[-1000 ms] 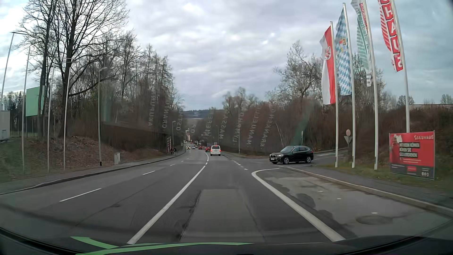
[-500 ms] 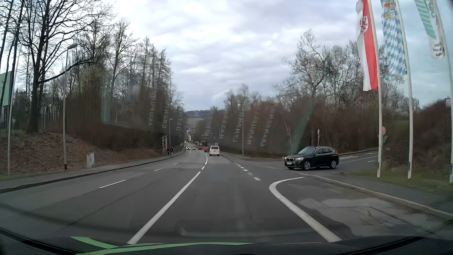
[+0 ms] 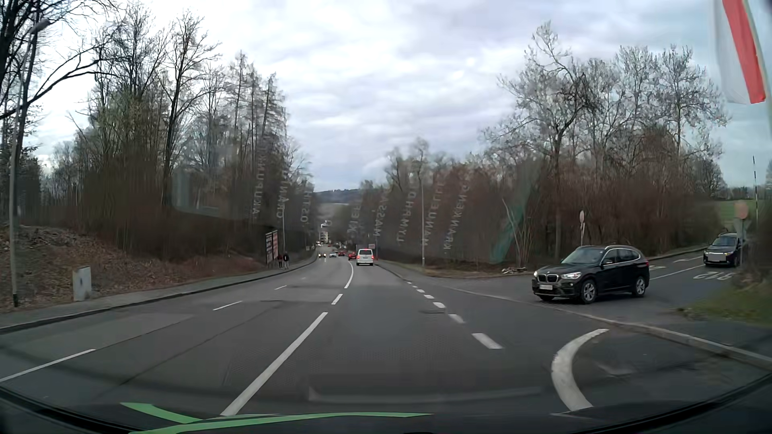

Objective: Follow the waypoints while adhering to traffic rules and regulations

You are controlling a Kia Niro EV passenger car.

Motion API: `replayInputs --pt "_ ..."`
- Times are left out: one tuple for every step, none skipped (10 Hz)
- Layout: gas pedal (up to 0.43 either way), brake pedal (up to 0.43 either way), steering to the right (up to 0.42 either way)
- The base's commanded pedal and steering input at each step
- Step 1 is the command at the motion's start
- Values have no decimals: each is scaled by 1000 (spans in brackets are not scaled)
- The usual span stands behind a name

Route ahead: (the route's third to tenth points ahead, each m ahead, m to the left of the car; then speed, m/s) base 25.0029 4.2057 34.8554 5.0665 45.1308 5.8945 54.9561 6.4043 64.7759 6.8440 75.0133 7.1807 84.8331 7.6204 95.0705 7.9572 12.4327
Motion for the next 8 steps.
replayInputs --pt "0 140 -7" --pt "0 134 -7" --pt "0 128 -7" --pt "0 128 -7" --pt "0 128 -7" --pt "0 128 -7" --pt "0 128 -7" --pt "0 128 -7"
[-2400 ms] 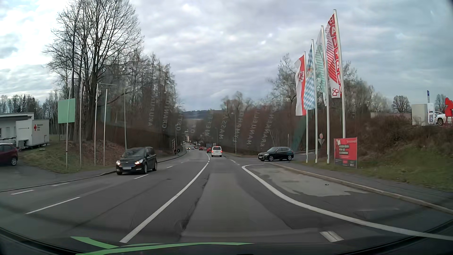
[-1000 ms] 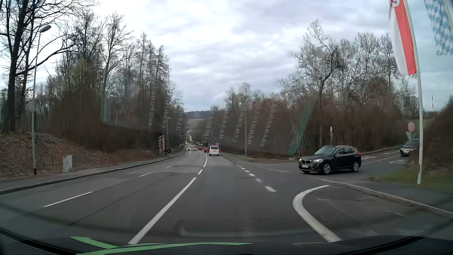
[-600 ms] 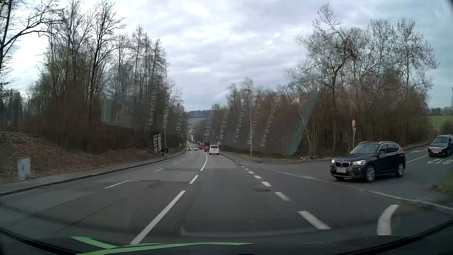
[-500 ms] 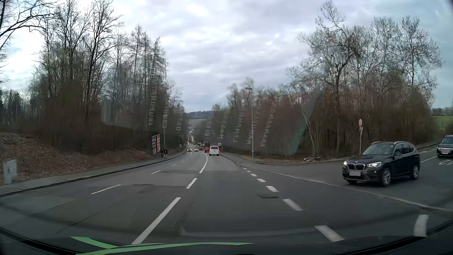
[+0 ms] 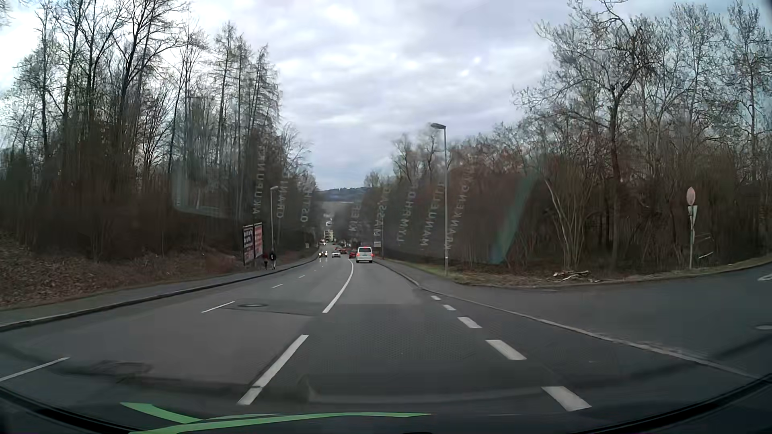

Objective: Follow the waypoints while adhering to traffic rules and regulations

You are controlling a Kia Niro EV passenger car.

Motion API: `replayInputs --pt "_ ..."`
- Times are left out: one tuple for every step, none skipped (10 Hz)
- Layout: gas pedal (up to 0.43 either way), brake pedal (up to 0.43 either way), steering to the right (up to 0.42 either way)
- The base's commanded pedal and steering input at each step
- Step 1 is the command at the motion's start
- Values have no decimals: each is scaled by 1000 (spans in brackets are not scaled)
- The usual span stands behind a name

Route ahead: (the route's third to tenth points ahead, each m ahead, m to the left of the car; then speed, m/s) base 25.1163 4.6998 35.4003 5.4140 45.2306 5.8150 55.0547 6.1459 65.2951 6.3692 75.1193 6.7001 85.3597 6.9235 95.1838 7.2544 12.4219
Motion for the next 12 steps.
replayInputs --pt "0 122 -7" --pt "0 122 -7" --pt "0 122 -6" --pt "0 122 -6" --pt "0 122 -6" --pt "0 122 -6" --pt "0 116 -6" --pt "0 116 -6" --pt "0 116 -7" --pt "0 116 -7" --pt "0 116 -8" --pt "0 116 -8"
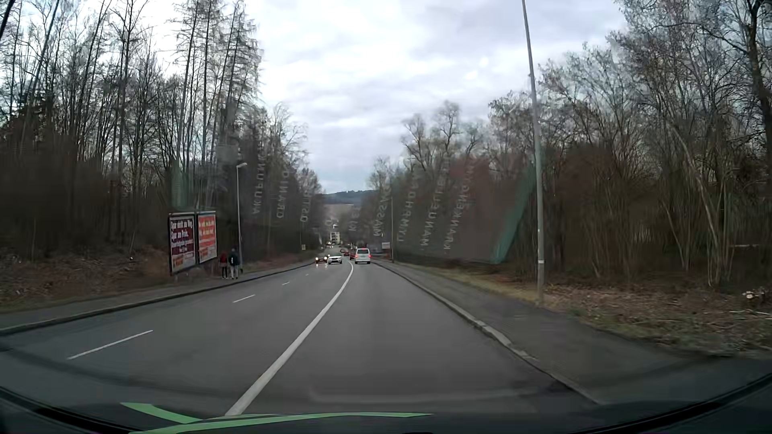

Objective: Follow the waypoints while adhering to traffic rules and regulations

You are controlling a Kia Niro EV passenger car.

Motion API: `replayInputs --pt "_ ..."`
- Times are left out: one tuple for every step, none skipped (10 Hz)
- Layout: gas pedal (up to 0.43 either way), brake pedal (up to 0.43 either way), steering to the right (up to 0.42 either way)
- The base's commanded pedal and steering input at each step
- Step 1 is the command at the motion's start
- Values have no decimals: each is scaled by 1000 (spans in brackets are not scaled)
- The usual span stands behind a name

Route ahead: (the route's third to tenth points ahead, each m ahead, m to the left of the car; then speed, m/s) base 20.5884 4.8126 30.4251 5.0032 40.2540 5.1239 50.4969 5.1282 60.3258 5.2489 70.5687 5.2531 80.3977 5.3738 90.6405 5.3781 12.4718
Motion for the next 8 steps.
replayInputs --pt "0 116 -8" --pt "0 116 -8" --pt "0 116 -8" --pt "0 116 -8" --pt "0 116 -8" --pt "0 116 -8" --pt "0 116 -8" --pt "0 116 -8"
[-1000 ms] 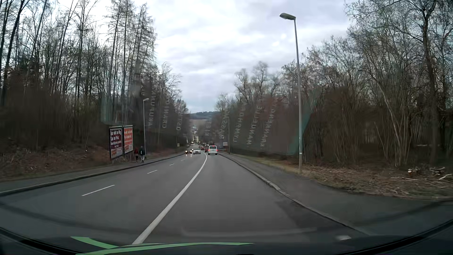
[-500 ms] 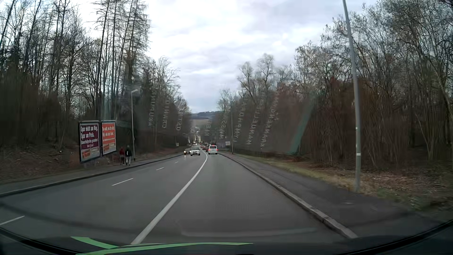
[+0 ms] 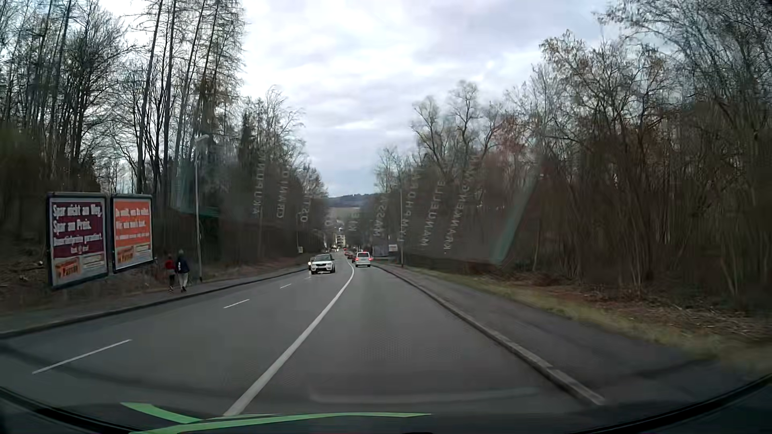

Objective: Follow the waypoints while adhering to traffic rules and regulations

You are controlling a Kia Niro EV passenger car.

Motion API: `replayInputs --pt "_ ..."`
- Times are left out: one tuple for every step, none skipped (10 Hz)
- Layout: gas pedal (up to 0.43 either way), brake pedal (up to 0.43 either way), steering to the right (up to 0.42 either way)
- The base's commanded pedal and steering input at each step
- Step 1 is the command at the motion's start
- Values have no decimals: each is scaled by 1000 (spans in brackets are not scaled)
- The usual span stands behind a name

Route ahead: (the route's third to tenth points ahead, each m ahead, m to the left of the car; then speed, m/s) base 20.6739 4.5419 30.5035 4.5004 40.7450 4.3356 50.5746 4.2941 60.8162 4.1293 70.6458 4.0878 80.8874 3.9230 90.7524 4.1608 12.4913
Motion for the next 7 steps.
replayInputs --pt "0 116 -8" --pt "0 116 -8" --pt "0 116 -8" --pt "0 116 -8" --pt "0 116 -8" --pt "0 116 -8" --pt "0 122 -8"
